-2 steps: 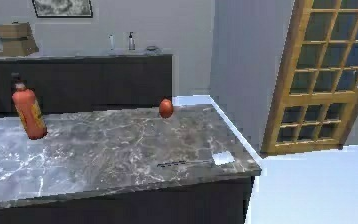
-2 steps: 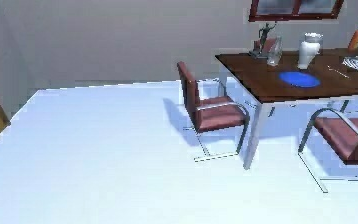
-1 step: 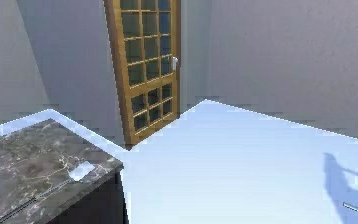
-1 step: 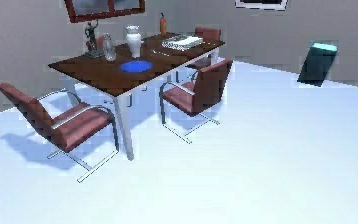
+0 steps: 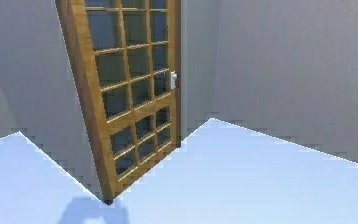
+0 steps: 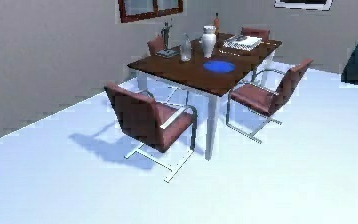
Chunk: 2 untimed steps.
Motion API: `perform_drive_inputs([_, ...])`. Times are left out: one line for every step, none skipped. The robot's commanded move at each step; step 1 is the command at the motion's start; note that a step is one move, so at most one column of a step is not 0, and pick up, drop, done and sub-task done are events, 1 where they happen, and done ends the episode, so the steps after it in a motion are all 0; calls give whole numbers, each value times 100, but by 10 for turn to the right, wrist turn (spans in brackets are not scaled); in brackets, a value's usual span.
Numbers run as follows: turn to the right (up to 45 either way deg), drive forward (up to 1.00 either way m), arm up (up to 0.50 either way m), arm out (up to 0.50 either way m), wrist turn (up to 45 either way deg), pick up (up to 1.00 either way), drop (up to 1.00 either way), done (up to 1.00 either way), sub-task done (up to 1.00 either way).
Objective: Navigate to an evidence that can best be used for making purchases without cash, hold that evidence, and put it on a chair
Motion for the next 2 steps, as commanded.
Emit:
perform_drive_inputs([-450,0,0,0,0,0,0,0,0])
perform_drive_inputs([-60,0,0,0,0,0,0,0,0])
